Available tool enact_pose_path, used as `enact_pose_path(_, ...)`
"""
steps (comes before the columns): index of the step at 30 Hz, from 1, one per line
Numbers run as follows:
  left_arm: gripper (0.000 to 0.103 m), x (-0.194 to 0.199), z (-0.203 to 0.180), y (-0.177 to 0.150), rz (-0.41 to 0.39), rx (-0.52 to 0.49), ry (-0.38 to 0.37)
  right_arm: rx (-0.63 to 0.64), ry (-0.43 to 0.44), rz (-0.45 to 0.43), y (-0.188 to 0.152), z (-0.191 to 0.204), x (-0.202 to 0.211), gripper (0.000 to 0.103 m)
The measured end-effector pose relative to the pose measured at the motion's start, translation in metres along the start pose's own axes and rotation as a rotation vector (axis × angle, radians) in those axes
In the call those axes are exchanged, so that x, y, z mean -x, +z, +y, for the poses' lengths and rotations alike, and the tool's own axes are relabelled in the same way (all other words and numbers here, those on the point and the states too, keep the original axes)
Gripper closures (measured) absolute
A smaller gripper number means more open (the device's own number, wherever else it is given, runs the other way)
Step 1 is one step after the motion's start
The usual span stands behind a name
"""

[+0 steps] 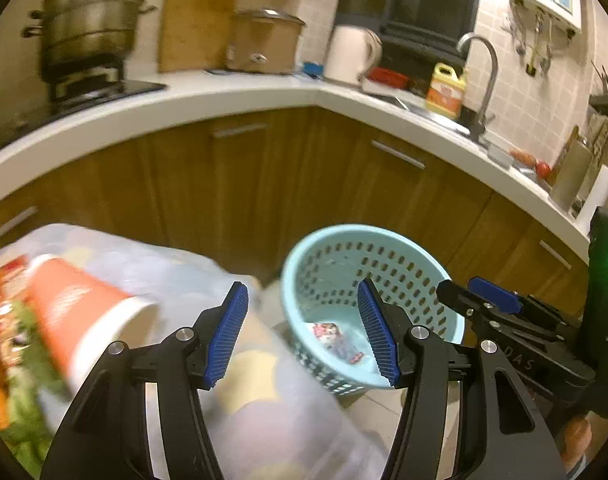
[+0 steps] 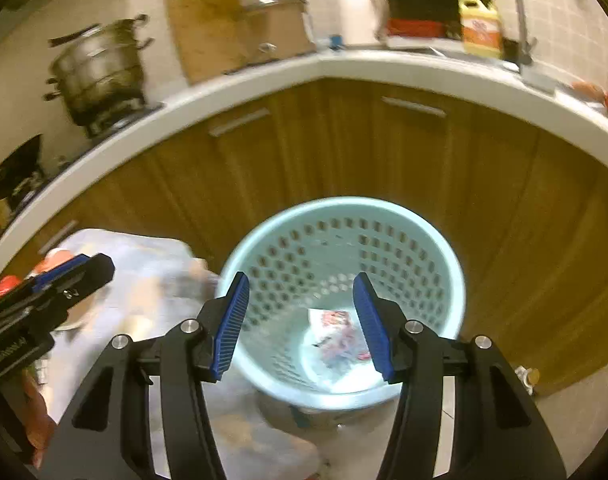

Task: Collect trash
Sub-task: 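Move both open grippers back over the table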

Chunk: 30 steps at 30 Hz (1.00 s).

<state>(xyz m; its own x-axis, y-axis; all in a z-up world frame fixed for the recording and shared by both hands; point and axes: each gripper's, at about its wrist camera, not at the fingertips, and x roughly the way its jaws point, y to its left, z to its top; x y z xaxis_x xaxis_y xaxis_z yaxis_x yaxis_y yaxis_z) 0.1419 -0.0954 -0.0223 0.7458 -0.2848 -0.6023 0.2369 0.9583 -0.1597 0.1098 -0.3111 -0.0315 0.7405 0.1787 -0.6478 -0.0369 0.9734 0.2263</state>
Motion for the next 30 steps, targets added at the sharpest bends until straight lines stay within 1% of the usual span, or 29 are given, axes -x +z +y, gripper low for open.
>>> enact_pose_path(4,0.047,0.041,0.026,-0.005,-0.051,0.042,0.052,0.062,0.067,-0.035,0.000,0.040,0.022,0.052)
enact_pose_path(6,0.044,0.063,0.042,-0.009,-0.077,0.067,0.083,0.100,0.103,-0.049,-0.002,0.066,0.031,0.052)
enact_pose_path(10,0.042,0.104,0.076,-0.023,-0.115,0.122,0.161,0.163,0.155,-0.050,-0.015,0.113,0.037,0.052)
enact_pose_path(12,0.039,0.124,0.095,-0.031,-0.131,0.152,0.215,0.191,0.175,-0.040,-0.025,0.136,0.036,0.052)
enact_pose_path(14,0.031,0.143,0.112,-0.042,-0.144,0.182,0.276,0.208,0.205,-0.021,-0.037,0.159,0.031,0.052)
enact_pose_path(15,0.030,0.152,0.120,-0.046,-0.150,0.195,0.304,0.216,0.217,-0.012,-0.043,0.168,0.028,0.052)
enact_pose_path(17,0.024,0.168,0.135,-0.055,-0.159,0.216,0.358,0.244,0.238,0.005,-0.057,0.189,0.021,0.052)
enact_pose_path(20,0.020,0.194,0.157,-0.075,-0.175,0.263,0.457,0.276,0.256,0.014,-0.076,0.207,0.013,0.052)
enact_pose_path(21,0.019,0.202,0.163,-0.080,-0.175,0.273,0.484,0.290,0.250,0.020,-0.083,0.213,0.009,0.052)
enact_pose_path(23,0.019,0.213,0.174,-0.093,-0.174,0.288,0.551,0.338,0.205,0.002,-0.088,0.220,0.009,0.052)
enact_pose_path(24,0.018,0.219,0.179,-0.099,-0.180,0.300,0.584,0.340,0.217,-0.008,-0.088,0.221,0.011,0.052)
enact_pose_path(25,0.015,0.224,0.186,-0.104,-0.185,0.313,0.601,0.345,0.227,-0.015,-0.089,0.220,0.012,0.052)
enact_pose_path(28,0.014,0.235,0.213,-0.117,-0.172,0.371,0.635,0.329,0.227,-0.003,-0.088,0.218,0.009,0.052)
enact_pose_path(30,0.014,0.242,0.228,-0.127,-0.165,0.424,0.623,0.305,0.231,0.003,-0.086,0.213,0.007,0.052)
